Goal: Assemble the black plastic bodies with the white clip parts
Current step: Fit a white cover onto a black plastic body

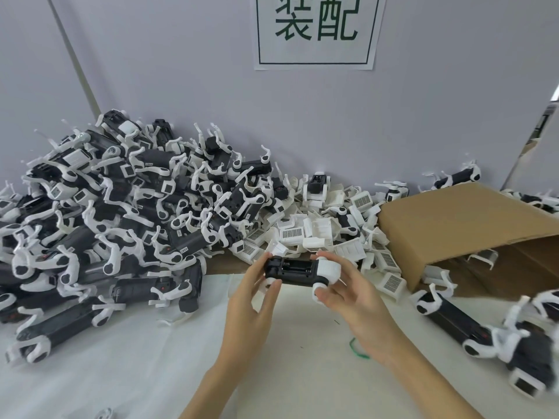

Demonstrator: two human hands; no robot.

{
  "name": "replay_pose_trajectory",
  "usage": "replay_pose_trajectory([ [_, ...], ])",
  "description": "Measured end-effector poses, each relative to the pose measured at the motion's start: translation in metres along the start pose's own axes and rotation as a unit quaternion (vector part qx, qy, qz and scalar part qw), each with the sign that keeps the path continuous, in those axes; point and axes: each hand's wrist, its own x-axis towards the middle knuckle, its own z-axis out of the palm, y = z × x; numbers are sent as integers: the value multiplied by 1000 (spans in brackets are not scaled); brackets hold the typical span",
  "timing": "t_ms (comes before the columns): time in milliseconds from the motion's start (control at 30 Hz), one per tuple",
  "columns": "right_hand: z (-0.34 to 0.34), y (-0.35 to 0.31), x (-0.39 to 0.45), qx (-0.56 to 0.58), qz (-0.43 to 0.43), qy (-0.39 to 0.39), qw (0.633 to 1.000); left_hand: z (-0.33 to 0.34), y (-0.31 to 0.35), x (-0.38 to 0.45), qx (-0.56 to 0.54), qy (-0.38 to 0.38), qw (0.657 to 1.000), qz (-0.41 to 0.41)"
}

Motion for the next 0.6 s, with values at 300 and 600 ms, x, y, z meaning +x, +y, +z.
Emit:
replay_pose_trajectory([
  [300,20,-2,-4,-37,-53,-13,998,1,-7,-2,120,59,991,6],
  [600,18,10,-7,-167,-41,-39,984,19,7,-10,34,-98,995,-2],
])
